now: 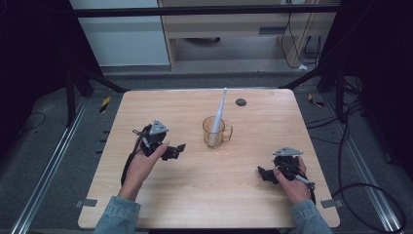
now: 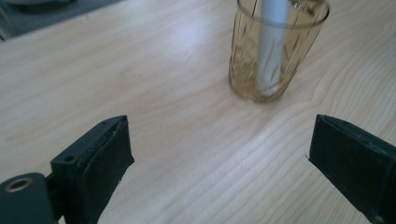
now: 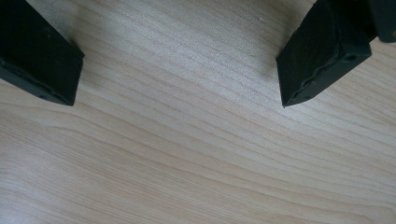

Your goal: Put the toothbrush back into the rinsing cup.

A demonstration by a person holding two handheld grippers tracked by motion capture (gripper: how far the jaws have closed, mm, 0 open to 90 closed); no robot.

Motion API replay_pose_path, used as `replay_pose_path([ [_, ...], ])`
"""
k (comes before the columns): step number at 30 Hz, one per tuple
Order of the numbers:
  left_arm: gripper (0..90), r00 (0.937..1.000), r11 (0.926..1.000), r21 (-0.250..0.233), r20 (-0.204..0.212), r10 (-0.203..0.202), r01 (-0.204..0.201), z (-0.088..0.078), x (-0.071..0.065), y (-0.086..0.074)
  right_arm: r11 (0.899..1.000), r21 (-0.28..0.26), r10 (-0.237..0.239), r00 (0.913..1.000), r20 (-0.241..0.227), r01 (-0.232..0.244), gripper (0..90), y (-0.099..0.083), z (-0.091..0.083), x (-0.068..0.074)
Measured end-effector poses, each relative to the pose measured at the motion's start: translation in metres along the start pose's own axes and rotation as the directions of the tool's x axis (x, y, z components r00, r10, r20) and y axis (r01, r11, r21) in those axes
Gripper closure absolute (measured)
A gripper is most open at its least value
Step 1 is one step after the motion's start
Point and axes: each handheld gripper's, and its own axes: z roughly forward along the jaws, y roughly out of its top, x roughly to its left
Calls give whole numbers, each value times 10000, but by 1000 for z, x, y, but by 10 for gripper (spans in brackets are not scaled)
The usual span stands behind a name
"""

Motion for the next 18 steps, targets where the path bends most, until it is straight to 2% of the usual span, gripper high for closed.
replay_pose_path([
  [4, 50, 9995, 9989, 356, -85, -293, 296, 1, 9, -12, 10000, -1, 4, 10000, -2, -4, 3, 0, 0, 0],
  [5, 49, 9983, 9970, 513, -127, -570, 575, 0, 16, -17, 10000, 1, -1, 10000, 2, 1, 4, 0, 0, 0],
  [6, 49, 9983, 9970, 513, -127, -570, 575, 0, 16, -17, 10000, 2, -3, 10000, 4, 3, 4, 0, 0, 0],
  [7, 49, 9978, 9928, 1077, -454, -476, 523, -1, 25, -23, 10000, 4, 0, 10000, 4, 0, 4, 0, 0, 0],
  [9, 52, 9981, 9888, 1412, -436, -434, 491, -1, 32, -28, 10000, 3, 4, 10000, 2, -4, 4, 0, 0, 0],
  [12, 53, 9962, 9862, 1515, -652, -575, 668, -1, 40, -35, 10000, 0, 6, 10000, -1, -6, 4, 0, 0, 0],
  [13, 54, 9938, 9832, 1570, -743, -825, 933, -1, 47, -40, 10000, 2, 4, 10000, 1, -4, 4, 0, 0, 0],
  [15, 54, 9902, 9804, 1577, -923, -1047, 1184, -1, 54, -45, 10000, 3, -2, 10000, 6, 2, 4, 0, 0, 0],
  [18, 55, 9864, 9753, 1609, -886, -1383, 1512, -2, 61, -51, 10000, 2, 0, 10000, 5, 0, 3, 0, 0, 0],
])
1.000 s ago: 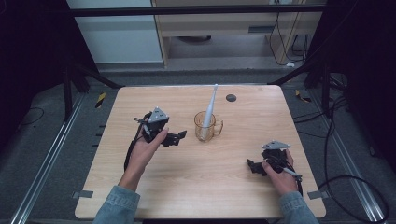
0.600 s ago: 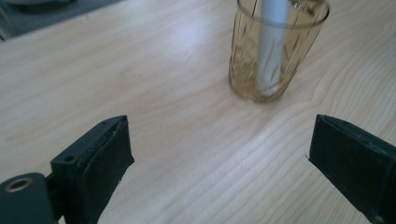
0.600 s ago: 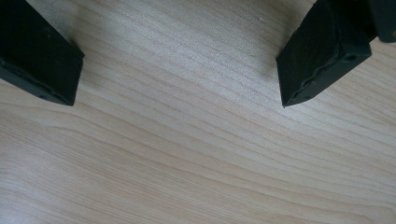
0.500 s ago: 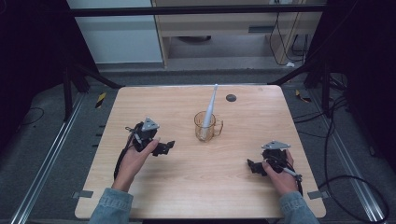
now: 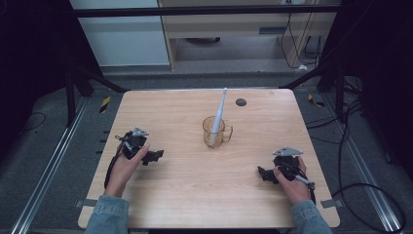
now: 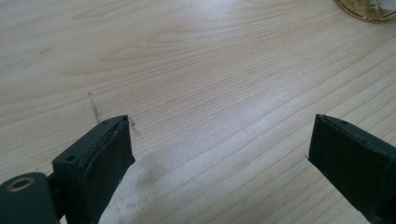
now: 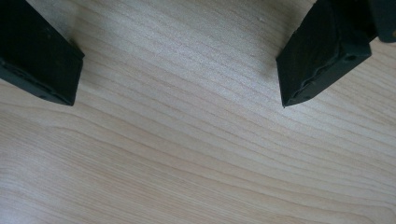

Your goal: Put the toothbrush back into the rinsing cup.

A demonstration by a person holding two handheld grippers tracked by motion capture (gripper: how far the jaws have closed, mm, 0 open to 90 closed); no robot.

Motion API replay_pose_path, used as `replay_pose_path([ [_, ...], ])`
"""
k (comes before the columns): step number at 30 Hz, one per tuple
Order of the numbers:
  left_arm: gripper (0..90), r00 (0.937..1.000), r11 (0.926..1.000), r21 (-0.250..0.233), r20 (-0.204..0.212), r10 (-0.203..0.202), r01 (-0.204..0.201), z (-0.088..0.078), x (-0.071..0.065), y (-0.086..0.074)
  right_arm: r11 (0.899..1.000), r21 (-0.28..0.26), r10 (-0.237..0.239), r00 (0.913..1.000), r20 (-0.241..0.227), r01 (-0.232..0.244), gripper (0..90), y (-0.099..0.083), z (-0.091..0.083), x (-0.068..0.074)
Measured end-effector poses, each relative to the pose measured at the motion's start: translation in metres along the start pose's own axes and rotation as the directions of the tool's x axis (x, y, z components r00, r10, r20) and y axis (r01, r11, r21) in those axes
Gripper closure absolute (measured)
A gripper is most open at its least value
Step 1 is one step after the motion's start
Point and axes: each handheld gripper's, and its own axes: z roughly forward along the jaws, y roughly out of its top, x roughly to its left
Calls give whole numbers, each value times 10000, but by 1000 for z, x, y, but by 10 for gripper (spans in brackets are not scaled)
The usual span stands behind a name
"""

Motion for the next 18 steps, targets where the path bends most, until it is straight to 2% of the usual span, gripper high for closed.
replay_pose_path([
  [7, 55, 9981, 9988, 164, -412, -452, 459, 5, 15, -11, 10000, -1, 6, 10000, -4, -6, 4, 0, 0, 0],
  [11, 60, 9961, 9973, 88, -499, -724, 729, 7, 22, -16, 10000, 1, 7, 10000, -5, -7, 4, 0, 0, 0],
  [18, 60, 9925, 9961, -14, -851, -875, 877, 10, 29, -21, 10000, 2, 6, 10000, 0, -6, 4, 0, 0, 0],
])
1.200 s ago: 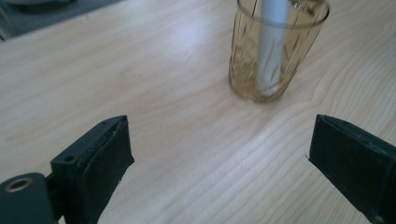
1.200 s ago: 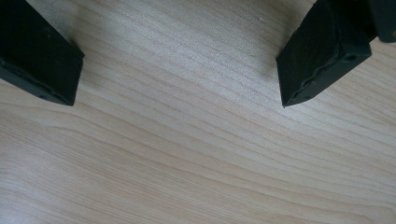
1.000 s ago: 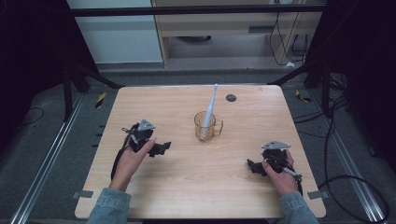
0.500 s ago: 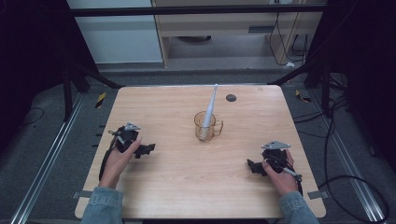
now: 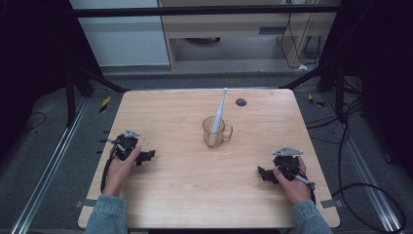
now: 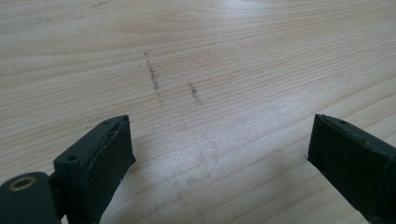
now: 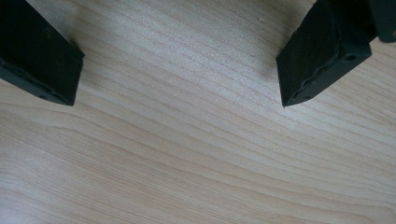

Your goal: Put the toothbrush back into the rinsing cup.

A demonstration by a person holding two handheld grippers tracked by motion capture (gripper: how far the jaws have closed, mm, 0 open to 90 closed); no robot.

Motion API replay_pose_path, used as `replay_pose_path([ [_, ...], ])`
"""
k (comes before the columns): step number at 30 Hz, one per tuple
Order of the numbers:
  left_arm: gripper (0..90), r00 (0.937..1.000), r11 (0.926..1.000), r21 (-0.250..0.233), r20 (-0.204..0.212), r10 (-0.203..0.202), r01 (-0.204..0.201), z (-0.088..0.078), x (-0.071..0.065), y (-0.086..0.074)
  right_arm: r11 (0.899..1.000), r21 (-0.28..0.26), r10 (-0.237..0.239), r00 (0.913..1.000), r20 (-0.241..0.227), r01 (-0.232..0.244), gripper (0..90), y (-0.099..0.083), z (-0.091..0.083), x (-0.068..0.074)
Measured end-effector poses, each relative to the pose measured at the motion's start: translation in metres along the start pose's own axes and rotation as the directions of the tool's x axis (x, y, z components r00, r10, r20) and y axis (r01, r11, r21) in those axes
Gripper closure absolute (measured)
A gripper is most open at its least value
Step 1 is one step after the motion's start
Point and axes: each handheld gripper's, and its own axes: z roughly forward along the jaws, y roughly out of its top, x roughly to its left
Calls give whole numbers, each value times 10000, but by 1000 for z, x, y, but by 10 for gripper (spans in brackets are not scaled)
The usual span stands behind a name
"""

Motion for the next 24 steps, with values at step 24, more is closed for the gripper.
replay_pose_path([
  [24, 21, 9981, 9974, -667, -570, 248, -286, 14, 1, -9, 10000, 1, 51, 10000, 31, -51, 4, 0, 0, 1],
])
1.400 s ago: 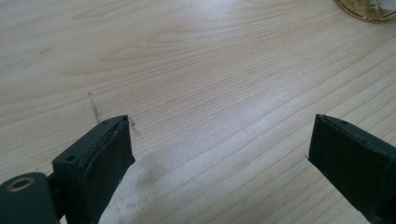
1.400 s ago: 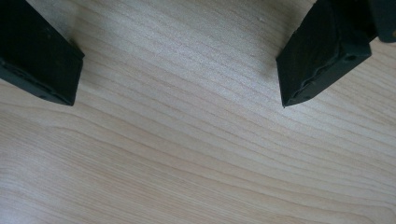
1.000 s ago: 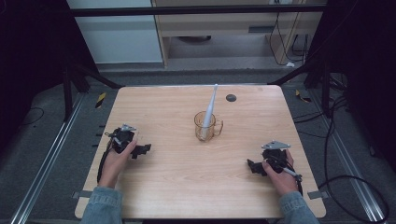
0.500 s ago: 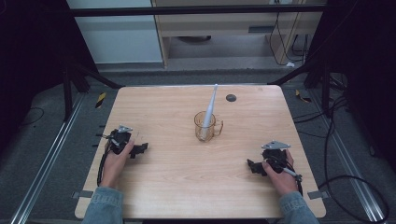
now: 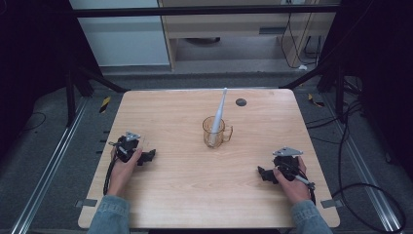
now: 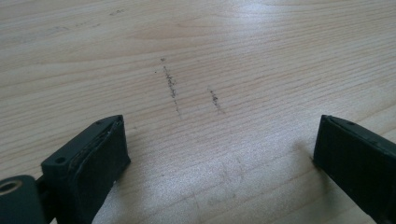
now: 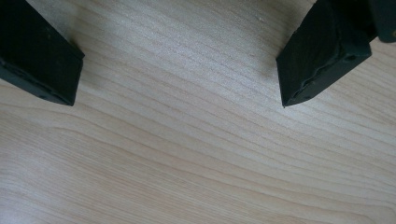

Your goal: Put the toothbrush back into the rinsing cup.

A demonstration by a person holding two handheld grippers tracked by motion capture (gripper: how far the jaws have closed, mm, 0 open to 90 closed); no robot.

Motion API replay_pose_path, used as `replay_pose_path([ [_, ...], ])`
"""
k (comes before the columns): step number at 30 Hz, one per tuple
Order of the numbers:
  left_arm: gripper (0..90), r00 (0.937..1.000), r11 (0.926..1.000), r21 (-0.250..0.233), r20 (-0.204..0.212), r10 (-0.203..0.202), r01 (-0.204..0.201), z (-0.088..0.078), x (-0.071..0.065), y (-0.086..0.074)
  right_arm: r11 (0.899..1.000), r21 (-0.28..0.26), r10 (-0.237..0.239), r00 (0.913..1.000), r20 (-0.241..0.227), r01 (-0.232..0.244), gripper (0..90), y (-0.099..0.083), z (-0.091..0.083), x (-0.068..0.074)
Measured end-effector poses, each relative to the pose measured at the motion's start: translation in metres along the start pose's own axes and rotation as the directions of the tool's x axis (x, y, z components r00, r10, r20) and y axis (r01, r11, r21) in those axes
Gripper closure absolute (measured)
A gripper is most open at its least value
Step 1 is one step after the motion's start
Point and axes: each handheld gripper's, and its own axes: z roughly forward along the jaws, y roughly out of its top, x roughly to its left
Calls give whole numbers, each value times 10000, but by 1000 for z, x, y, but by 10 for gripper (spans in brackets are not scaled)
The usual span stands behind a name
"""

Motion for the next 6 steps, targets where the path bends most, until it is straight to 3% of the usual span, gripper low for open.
replay_pose_path([
  [6, 4, 10000, 10000, 54, -45, -40, 40, 0, 0, 0, 10000, 1, 0, 10000, -2, 0, 4, 0, 0, 0],
])
